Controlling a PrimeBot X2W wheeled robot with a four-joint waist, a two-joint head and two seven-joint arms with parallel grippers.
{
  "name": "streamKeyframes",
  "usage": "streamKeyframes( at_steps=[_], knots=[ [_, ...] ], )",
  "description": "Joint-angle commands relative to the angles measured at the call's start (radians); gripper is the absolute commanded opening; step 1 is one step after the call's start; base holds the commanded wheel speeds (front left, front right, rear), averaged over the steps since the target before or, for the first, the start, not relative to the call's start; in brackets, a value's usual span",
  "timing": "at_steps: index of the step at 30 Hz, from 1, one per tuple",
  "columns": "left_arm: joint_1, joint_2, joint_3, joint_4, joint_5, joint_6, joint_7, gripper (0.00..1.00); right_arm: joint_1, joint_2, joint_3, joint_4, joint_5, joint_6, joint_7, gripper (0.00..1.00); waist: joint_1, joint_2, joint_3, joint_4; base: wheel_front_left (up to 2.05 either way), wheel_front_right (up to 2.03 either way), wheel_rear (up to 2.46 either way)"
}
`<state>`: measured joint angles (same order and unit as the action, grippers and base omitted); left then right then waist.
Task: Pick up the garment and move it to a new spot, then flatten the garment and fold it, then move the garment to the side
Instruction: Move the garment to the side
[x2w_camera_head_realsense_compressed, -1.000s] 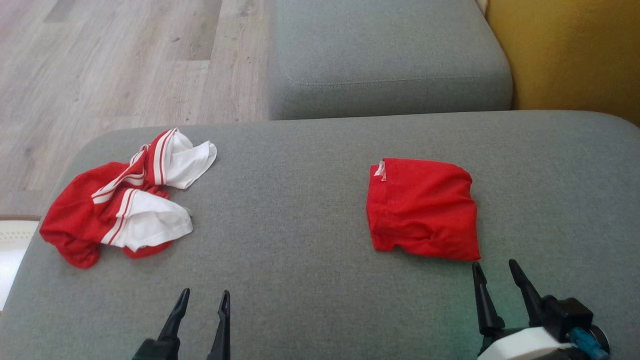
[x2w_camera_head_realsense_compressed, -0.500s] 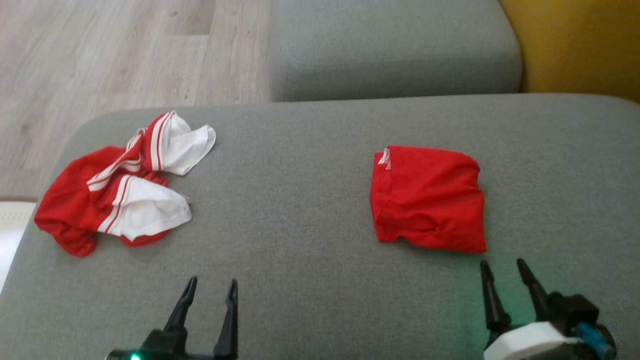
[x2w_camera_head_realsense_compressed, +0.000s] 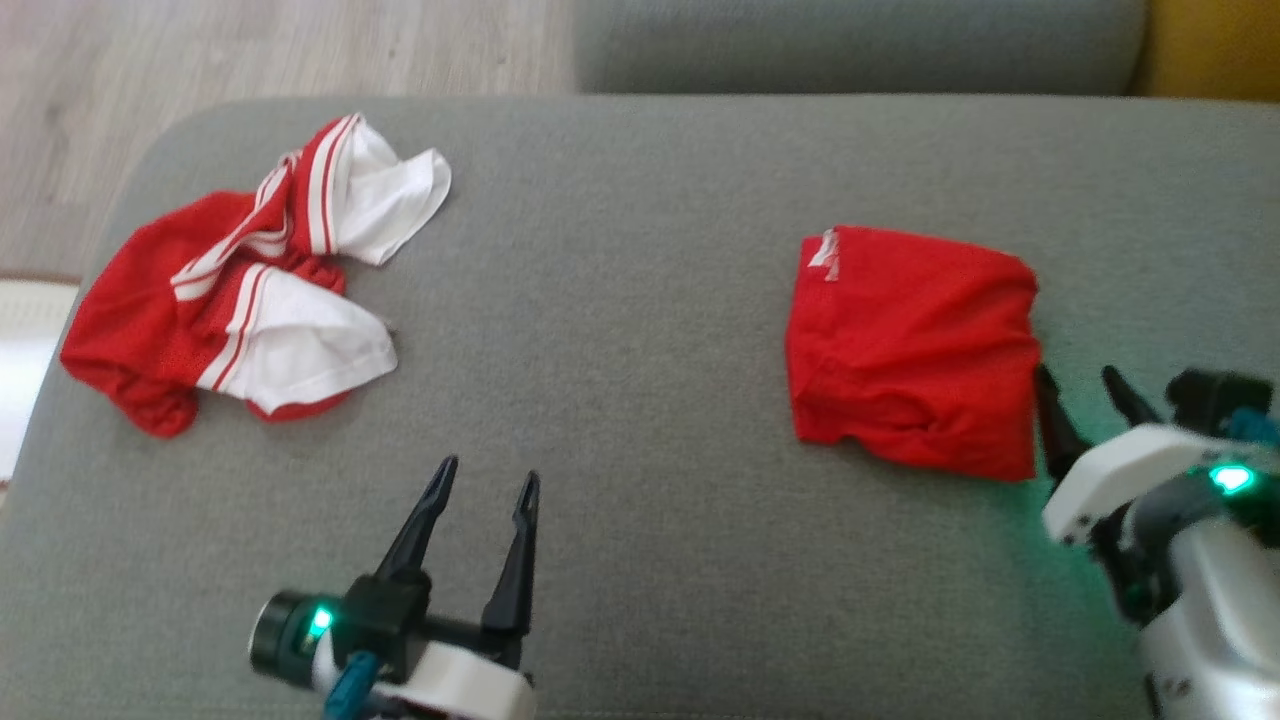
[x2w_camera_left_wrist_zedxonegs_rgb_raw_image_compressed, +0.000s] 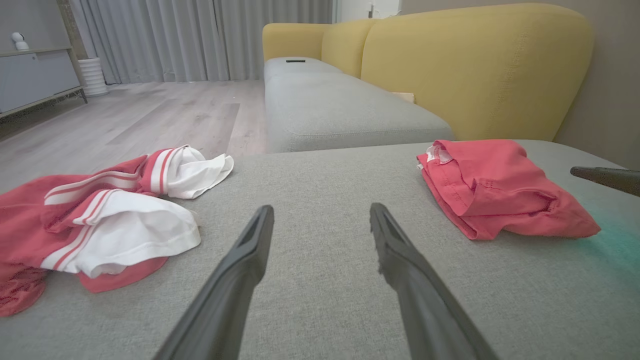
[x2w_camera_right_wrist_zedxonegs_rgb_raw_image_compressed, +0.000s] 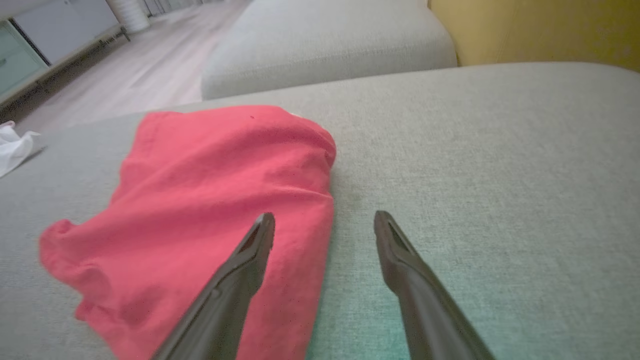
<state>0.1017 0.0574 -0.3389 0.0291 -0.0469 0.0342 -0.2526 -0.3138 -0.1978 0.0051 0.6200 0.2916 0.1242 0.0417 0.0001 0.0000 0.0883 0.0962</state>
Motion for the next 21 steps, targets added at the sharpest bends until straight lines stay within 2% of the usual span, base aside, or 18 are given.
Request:
streamKeyframes(
  at_steps=[1,6,11,12,13,14,21],
  knots=[
    [-0.047,-0.007,0.023,-0.03,-0.003,0.0,-0.009,1.0,-0.036,-0.022,0.02,-0.019,0.01,0.007,0.01,1.0,-0.0001,0.0,0.022,0.016,0.0,0.0,0.0],
    [-0.085,-0.007,-0.01,-0.023,-0.017,0.003,-0.009,1.0,-0.09,-0.071,0.045,0.035,0.085,0.007,0.115,1.0,-0.0001,0.0,0.064,0.039,0.0,0.0,0.0],
    [-0.112,-0.007,-0.03,-0.018,-0.024,0.006,-0.009,1.0,-0.1,-0.087,0.105,0.064,0.168,0.007,0.175,1.0,-0.0001,0.0,0.1,0.052,0.0,0.0,0.0],
    [-0.118,-0.007,-0.032,-0.018,-0.025,0.007,-0.009,1.0,-0.098,-0.09,0.12,0.061,0.184,0.007,0.182,0.61,-0.0001,0.0,0.106,0.053,0.0,0.0,0.0],
    [-0.123,-0.007,-0.034,-0.018,-0.026,0.009,-0.009,1.0,-0.097,-0.096,0.132,0.055,0.198,0.007,0.183,0.18,-0.0001,0.0,0.112,0.053,0.0,0.0,0.0],
    [-0.128,-0.007,-0.036,-0.019,-0.028,0.01,-0.009,1.0,-0.094,-0.104,0.142,0.048,0.209,0.007,0.182,0.0,-0.0001,0.0,0.119,0.052,0.0,0.0,0.0],
    [-0.183,-0.007,-0.057,-0.056,-0.033,0.009,-0.009,1.0,-0.097,-0.223,0.144,-0.031,0.183,0.007,0.133,0.0,-0.0001,0.0,0.2,0.002,0.0,0.0,0.0]
  ],
)
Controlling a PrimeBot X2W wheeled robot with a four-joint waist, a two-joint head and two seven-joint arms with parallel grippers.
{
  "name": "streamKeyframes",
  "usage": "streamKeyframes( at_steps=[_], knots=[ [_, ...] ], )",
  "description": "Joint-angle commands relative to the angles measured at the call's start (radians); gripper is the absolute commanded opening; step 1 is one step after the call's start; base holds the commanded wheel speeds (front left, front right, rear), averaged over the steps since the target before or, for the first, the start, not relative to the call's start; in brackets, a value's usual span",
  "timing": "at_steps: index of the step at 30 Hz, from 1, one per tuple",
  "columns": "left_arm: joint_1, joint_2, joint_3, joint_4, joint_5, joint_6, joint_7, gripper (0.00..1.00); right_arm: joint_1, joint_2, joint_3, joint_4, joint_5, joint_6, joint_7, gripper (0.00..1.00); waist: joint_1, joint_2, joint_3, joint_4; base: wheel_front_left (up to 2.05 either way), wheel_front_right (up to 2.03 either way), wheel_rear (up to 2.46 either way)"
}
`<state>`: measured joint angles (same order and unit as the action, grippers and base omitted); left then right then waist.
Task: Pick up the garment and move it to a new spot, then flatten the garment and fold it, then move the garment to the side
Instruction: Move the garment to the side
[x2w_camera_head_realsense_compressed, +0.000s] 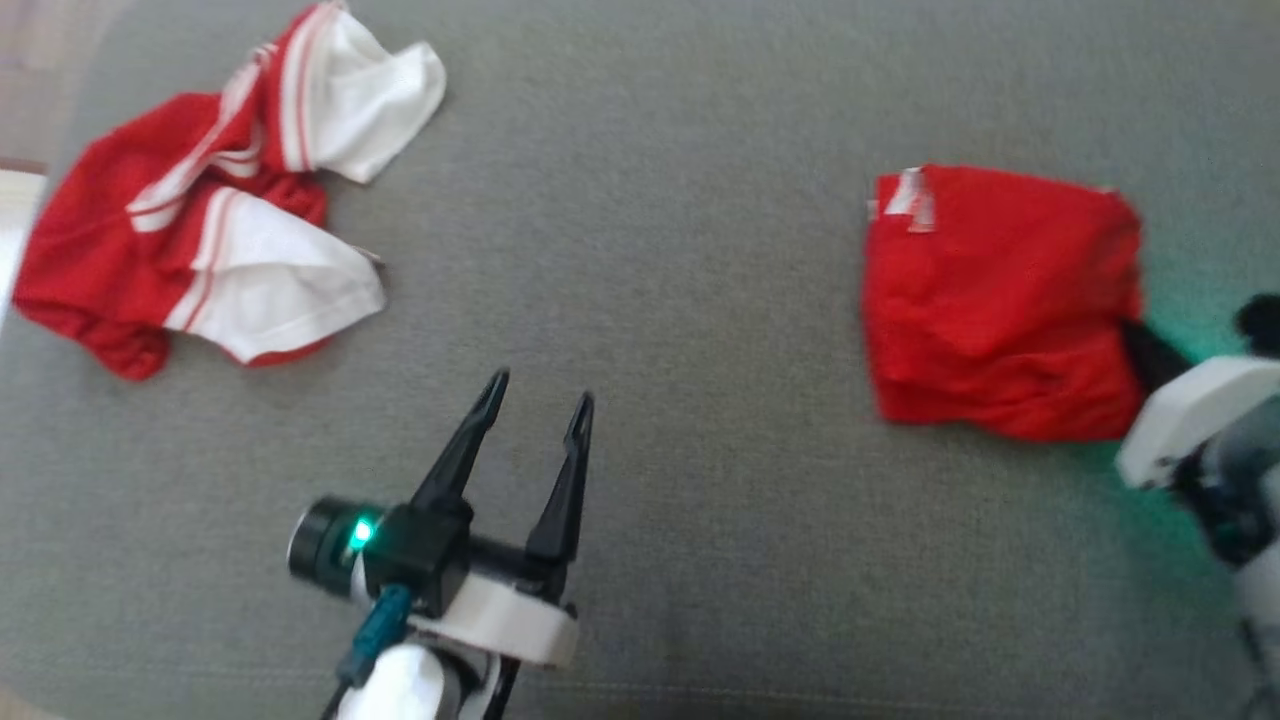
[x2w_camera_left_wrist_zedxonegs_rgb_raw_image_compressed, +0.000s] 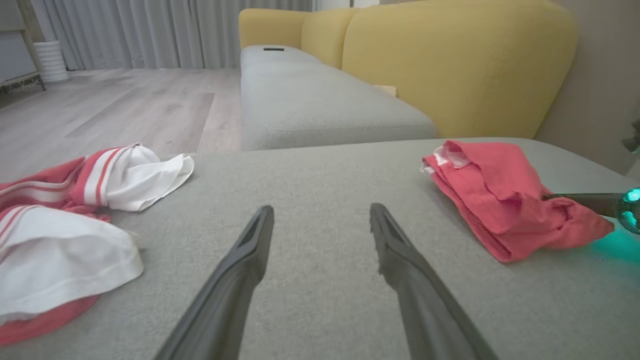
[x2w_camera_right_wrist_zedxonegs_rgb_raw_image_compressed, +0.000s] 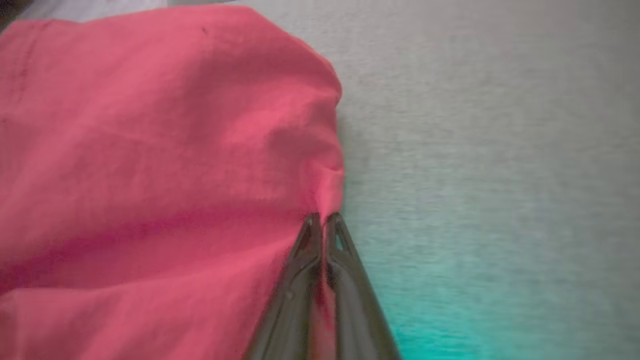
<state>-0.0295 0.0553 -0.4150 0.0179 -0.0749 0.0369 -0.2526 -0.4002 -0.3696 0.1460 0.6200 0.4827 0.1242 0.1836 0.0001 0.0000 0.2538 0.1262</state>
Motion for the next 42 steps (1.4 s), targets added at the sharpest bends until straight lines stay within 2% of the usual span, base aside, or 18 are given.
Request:
streamKeyframes(
  at_steps=[1,10,15,20,30,31,32,33,37,42],
  knots=[
    [-0.065,-0.005,0.015,-0.052,-0.005,0.006,-0.009,1.0,-0.014,-0.074,-0.004,-0.048,-0.013,0.007,-0.011,0.0,-0.0001,0.0,0.052,-0.04,0.0,0.0,0.0],
    [-0.233,-0.005,-0.04,-0.135,0.002,-0.004,-0.009,1.0,-0.026,-0.291,-0.151,-0.201,-0.063,0.007,-0.003,0.0,-0.0001,0.0,0.222,-0.11,0.0,0.0,0.0],
    [-0.325,-0.005,-0.083,-0.177,0.002,-0.009,-0.009,1.0,-0.023,-0.366,-0.264,-0.269,-0.085,0.007,0.011,0.0,-0.0001,0.0,0.309,-0.124,0.0,0.0,0.0],
    [-0.384,-0.005,-0.113,-0.19,0.005,-0.013,-0.009,1.0,-0.02,-0.403,-0.349,-0.301,-0.093,0.007,0.007,0.0,-0.0001,0.0,0.359,-0.131,0.0,0.0,0.0],
    [-0.441,-0.005,-0.131,-0.182,0.022,-0.029,-0.009,1.0,-0.034,-0.427,-0.507,-0.341,-0.158,0.007,0.007,0.0,-0.0001,0.0,0.408,-0.147,0.0,0.0,0.0],
    [-0.443,-0.005,-0.131,-0.18,0.022,-0.031,-0.009,1.0,-0.038,-0.427,-0.518,-0.341,-0.172,0.007,0.009,0.28,-0.0001,0.0,0.41,-0.146,0.0,0.0,0.0],
    [-0.445,-0.005,-0.131,-0.179,0.02,-0.032,-0.009,1.0,-0.044,-0.422,-0.532,-0.339,-0.186,0.007,0.01,0.5,-0.0001,0.0,0.41,-0.144,0.0,0.0,0.0],
    [-0.446,-0.005,-0.132,-0.177,0.019,-0.033,-0.009,1.0,-0.05,-0.414,-0.541,-0.339,-0.2,0.007,0.011,1.0,-0.0001,0.0,0.41,-0.142,0.0,0.0,0.0],
    [-0.441,-0.005,-0.127,-0.164,0.01,-0.025,-0.009,1.0,-0.071,-0.363,-0.534,-0.357,-0.268,0.007,-0.007,1.0,-0.0001,0.0,0.377,-0.13,0.0,0.0,0.0],
    [-0.394,-0.005,-0.089,-0.134,-0.027,0.001,-0.009,1.0,-0.078,-0.239,-0.433,-0.372,-0.298,0.007,-0.033,1.0,-0.0001,0.0,0.271,-0.116,0.0,0.0,0.0]
  ],
)
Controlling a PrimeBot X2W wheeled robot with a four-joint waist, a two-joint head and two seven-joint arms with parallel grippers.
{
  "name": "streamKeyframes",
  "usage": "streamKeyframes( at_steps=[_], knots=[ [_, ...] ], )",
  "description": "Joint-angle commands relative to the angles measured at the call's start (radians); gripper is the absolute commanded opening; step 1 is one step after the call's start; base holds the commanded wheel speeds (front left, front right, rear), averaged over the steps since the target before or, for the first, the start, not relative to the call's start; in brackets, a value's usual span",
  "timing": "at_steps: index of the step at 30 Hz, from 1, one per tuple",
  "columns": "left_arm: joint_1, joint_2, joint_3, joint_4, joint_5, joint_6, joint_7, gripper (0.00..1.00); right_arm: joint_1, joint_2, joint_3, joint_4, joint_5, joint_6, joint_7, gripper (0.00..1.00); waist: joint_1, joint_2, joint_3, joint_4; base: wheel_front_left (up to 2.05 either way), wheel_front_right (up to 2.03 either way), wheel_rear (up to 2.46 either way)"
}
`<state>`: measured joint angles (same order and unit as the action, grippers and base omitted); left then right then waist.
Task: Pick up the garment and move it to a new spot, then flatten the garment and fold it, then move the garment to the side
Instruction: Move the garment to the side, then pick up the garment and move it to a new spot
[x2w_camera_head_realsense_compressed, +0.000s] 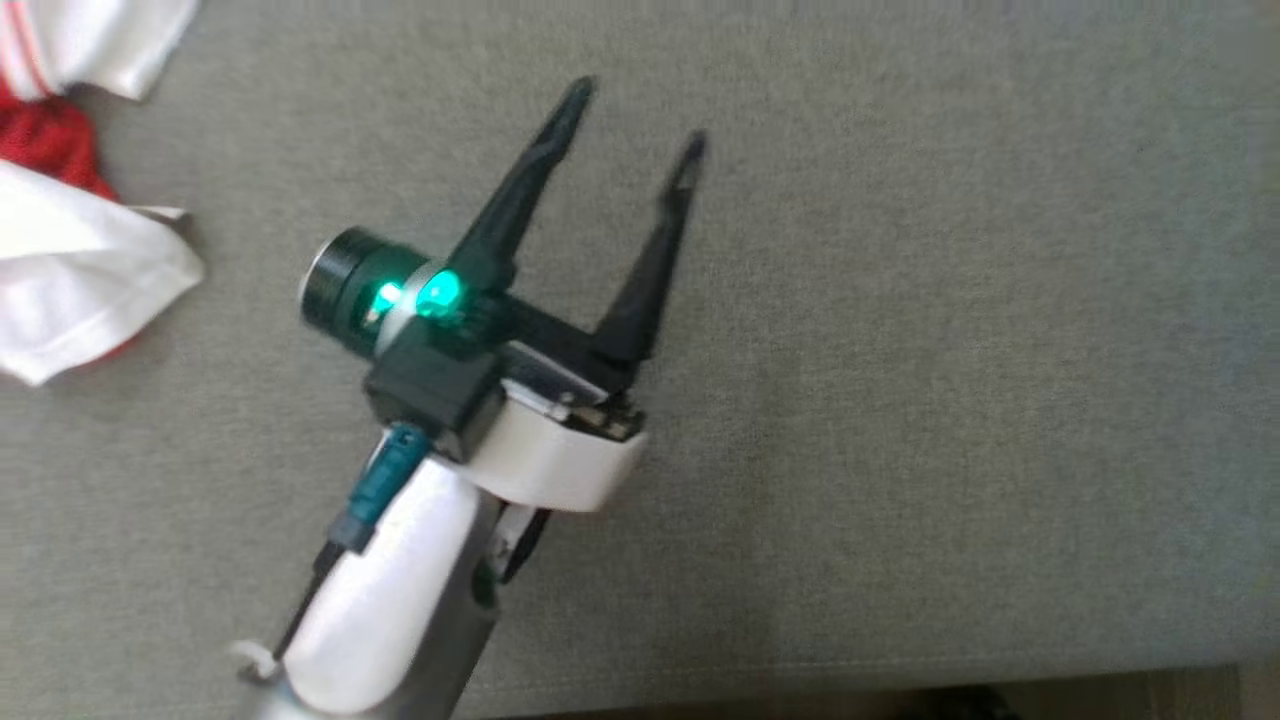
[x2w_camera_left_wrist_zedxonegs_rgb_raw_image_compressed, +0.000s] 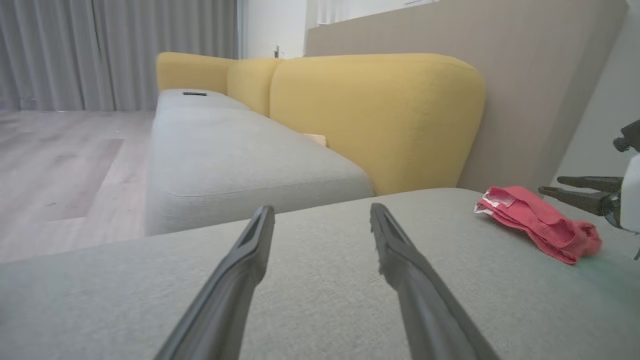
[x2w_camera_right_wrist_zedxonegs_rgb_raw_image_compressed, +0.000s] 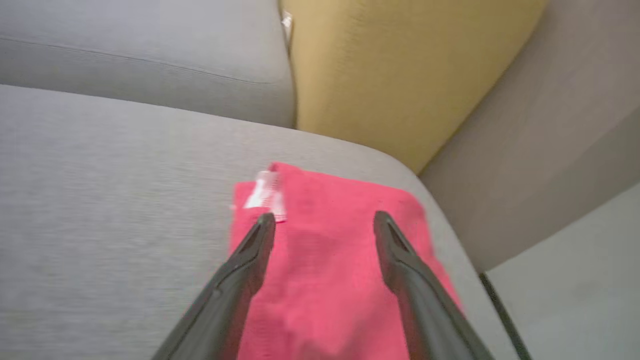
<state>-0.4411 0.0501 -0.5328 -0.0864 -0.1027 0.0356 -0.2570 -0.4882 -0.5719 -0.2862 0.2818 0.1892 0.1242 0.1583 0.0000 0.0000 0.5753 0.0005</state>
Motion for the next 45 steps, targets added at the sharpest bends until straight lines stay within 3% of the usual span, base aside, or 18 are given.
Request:
streamKeyframes(
  at_steps=[1,2,9,18,24,32,38,45],
  knots=[
    [0.032,0.0,0.042,-0.021,-0.006,0.008,-0.005,1.0,0.012,-0.008,0.026,-0.033,-0.005,0.007,-0.012,1.0,0.0,0.0,-0.074,0.012,0.0,0.0,0.0],
    [0.066,0.0,0.072,0.0,-0.017,0.014,-0.005,1.0,0.018,0.046,0.083,-0.022,-0.003,0.007,-0.029,1.0,0.0,0.0,-0.122,0.016,0.0,0.0,0.0],
    [0.199,0.0,0.177,0.082,-0.025,0.014,-0.005,1.0,0.068,0.233,0.275,0.068,0.033,0.007,-0.141,1.0,0.0,0.0,-0.292,0.044,0.0,0.0,0.0],
    [0.366,0.0,0.323,0.148,-0.068,0.025,-0.005,1.0,0.172,0.425,0.394,0.23,0.093,0.007,-0.373,1.0,0.0,0.0,-0.493,0.077,0.0,0.0,0.0],
    [0.462,0.003,0.364,0.183,-0.048,0.009,-0.005,1.0,0.255,0.473,0.419,0.254,0.119,0.007,-0.417,1.0,0.0,0.0,-0.582,0.074,0.0,0.0,0.0],
    [0.577,0.001,0.439,0.117,-0.053,0.0,-0.005,1.0,0.436,0.504,0.397,0.03,0.055,0.007,-0.42,1.0,0.0,0.0,-0.64,0.066,0.0,0.0,0.0],
    [0.623,0.0,0.445,0.075,-0.043,-0.033,-0.005,1.0,0.524,0.514,0.384,-0.013,-0.028,0.007,-0.42,1.0,0.0,0.0,-0.667,0.069,0.0,0.0,0.0],
    [0.644,0.0,0.436,0.076,-0.019,-0.041,-0.005,1.0,0.577,0.521,0.358,-0.019,-0.009,0.007,-0.42,1.0,0.0,0.0,-0.695,0.076,0.0,0.0,0.0]
  ],
)
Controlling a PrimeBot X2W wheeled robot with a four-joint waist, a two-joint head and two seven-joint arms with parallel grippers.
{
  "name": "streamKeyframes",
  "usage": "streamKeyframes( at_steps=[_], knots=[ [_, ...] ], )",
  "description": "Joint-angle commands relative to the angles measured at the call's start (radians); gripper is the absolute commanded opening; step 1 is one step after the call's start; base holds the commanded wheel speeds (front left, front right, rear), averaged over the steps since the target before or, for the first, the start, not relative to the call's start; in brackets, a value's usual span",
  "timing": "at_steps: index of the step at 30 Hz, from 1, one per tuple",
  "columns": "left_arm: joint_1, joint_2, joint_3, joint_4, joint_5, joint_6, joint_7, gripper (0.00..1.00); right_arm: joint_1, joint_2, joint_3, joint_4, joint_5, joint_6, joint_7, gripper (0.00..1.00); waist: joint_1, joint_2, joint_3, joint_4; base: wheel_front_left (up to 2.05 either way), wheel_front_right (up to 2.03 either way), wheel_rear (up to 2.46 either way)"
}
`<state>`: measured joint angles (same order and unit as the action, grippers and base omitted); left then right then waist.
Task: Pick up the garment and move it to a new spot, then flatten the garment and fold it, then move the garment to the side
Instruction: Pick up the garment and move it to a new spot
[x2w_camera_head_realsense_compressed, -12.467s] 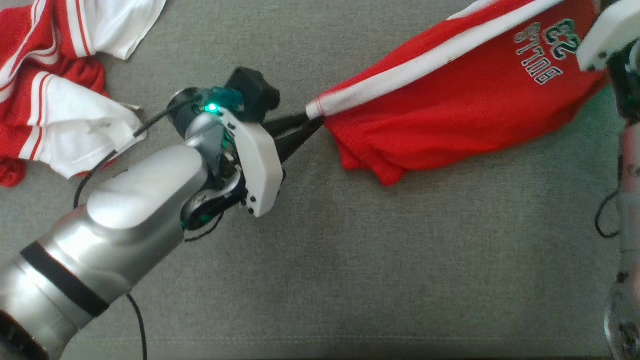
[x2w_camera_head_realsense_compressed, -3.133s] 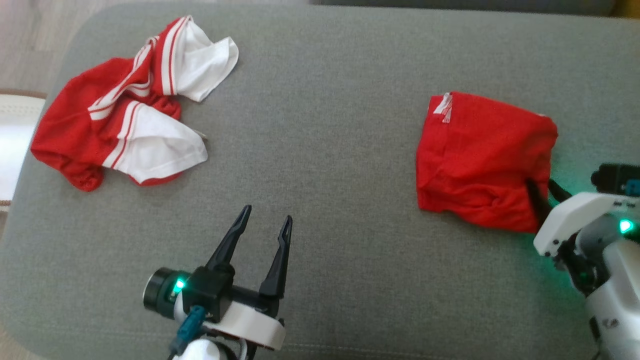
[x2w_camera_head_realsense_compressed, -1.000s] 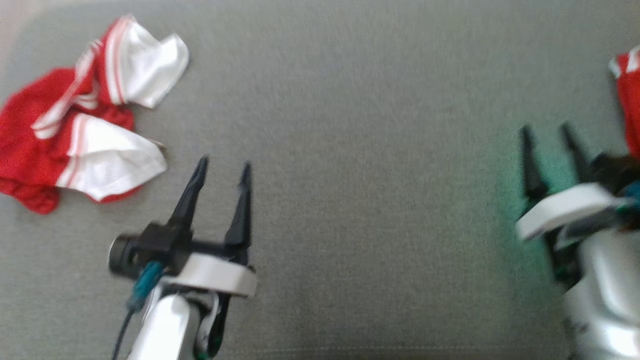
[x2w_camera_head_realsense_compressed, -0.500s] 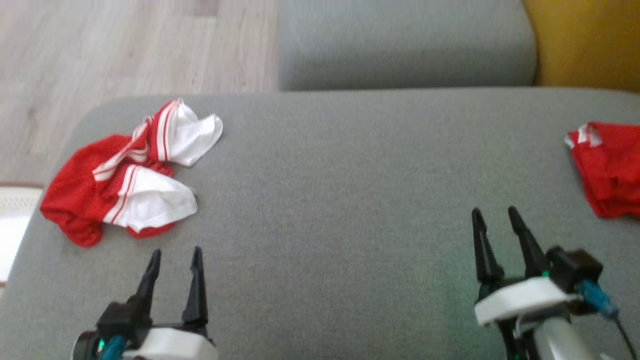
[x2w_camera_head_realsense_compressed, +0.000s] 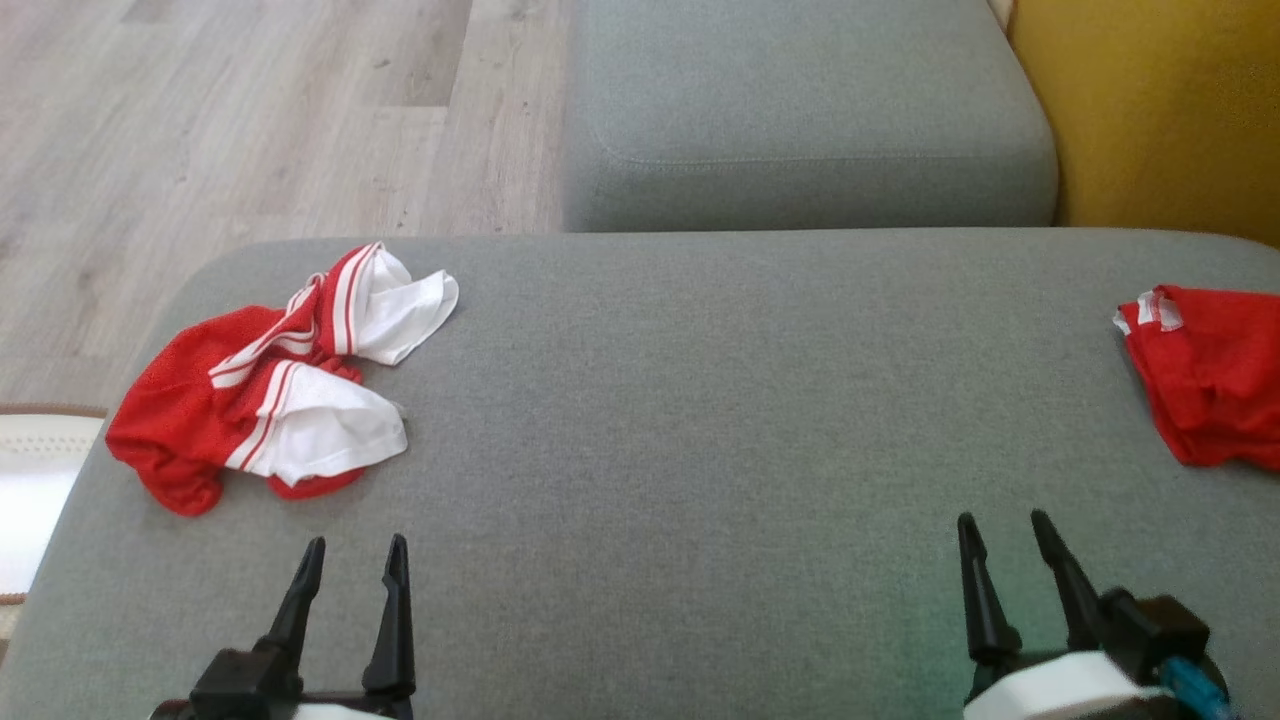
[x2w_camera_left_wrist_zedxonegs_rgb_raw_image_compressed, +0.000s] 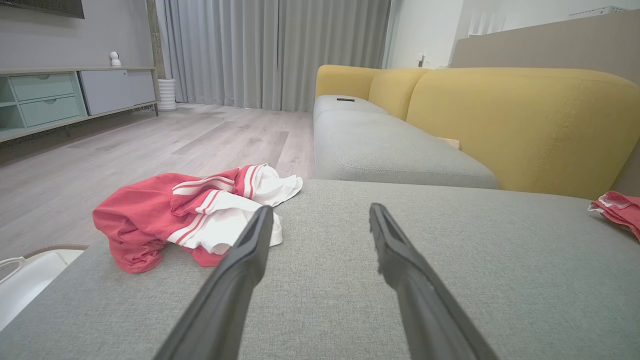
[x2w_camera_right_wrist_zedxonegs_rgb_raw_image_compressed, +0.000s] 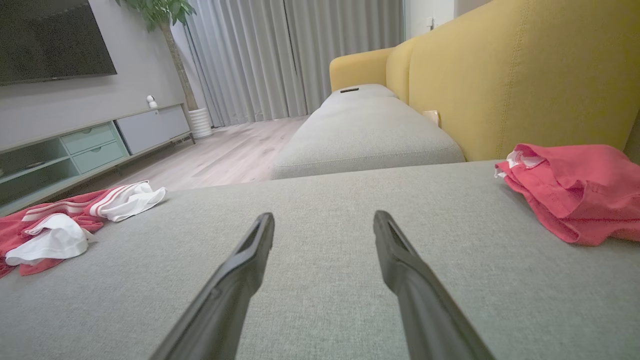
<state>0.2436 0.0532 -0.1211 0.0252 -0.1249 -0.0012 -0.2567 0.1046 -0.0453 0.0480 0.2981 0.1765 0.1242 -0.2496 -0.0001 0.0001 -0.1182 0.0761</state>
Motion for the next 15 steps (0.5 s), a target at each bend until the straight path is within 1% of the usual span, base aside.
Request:
streamKeyframes(
  at_steps=[1,15],
  knots=[
    [-0.039,-0.003,0.023,-0.036,0.005,-0.005,-0.005,1.0,-0.01,-0.005,0.027,-0.037,0.01,0.007,-0.012,1.0,0.0001,-0.0001,-0.004,0.001,0.0,0.0,0.0],
    [-0.032,-0.003,0.021,-0.036,0.013,-0.003,-0.005,1.0,0.002,-0.005,0.024,-0.022,0.014,0.007,-0.012,1.0,0.0001,-0.0001,-0.015,-0.002,0.0,0.0,0.0]
  ],
)
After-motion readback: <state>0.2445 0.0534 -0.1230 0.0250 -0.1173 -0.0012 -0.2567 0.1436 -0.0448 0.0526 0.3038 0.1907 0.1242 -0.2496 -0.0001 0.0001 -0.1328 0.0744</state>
